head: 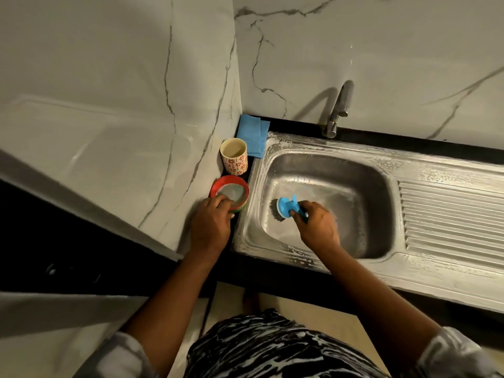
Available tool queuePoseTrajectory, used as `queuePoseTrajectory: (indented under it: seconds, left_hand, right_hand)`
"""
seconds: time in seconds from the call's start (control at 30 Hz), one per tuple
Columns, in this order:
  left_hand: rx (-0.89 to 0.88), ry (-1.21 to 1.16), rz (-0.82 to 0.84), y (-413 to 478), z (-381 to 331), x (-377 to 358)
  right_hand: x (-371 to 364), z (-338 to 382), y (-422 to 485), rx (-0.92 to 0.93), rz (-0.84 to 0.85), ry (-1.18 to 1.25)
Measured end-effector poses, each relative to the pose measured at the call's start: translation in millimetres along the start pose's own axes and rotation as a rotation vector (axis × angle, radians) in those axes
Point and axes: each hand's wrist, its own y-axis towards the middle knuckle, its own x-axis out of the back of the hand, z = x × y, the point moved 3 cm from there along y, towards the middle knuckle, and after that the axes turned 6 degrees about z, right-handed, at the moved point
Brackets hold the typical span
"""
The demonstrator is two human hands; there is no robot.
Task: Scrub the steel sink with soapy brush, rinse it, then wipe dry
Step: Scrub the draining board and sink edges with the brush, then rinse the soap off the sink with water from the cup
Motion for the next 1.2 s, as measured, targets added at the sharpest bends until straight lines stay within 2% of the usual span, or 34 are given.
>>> queuePoseTrajectory:
  seconds: [0.1,0.3,0.47,0.57,0.9,1.1,1.2]
  left_hand:
    - [0.055,-0.02,-0.055,-35.9,-6.6,11.9]
    - [0.183,-0.002,-0.032,-119.4,5.2,12.0]
    - [0.268,0.002,0.011,-155.0,15.1,17.6]
    - [0.284,-0.012,0.038,-159.6,21.6,19.5]
    - [0.12,-0.077,0.129,-148.2,45.8,8.6]
    - [0.018,-0.092,0.106,-137.0,43.2,5.2]
    - [-0.027,-0.08,0.105,-127.0,38.4,0.7]
  right_hand:
    - [-11.2,8.7,-17.0,0.035,0.08,0.022]
    - [-52.8,54.7,-41.3,0.043,0.246,0.057]
    - [-87.3,100.2,-44.6,-0.07,0.397,0.105]
    - [-103.3,113.7,-40.4,-0.129,0.422,0.084]
    - [-134.9,145.2,-31.5,-0.244,0.358,0.083]
    - [-128.0,138.2,-38.9,-0.227,0.323,0.051]
    - [-122.3,130.7,-39.5,-0.176,0.363,0.038]
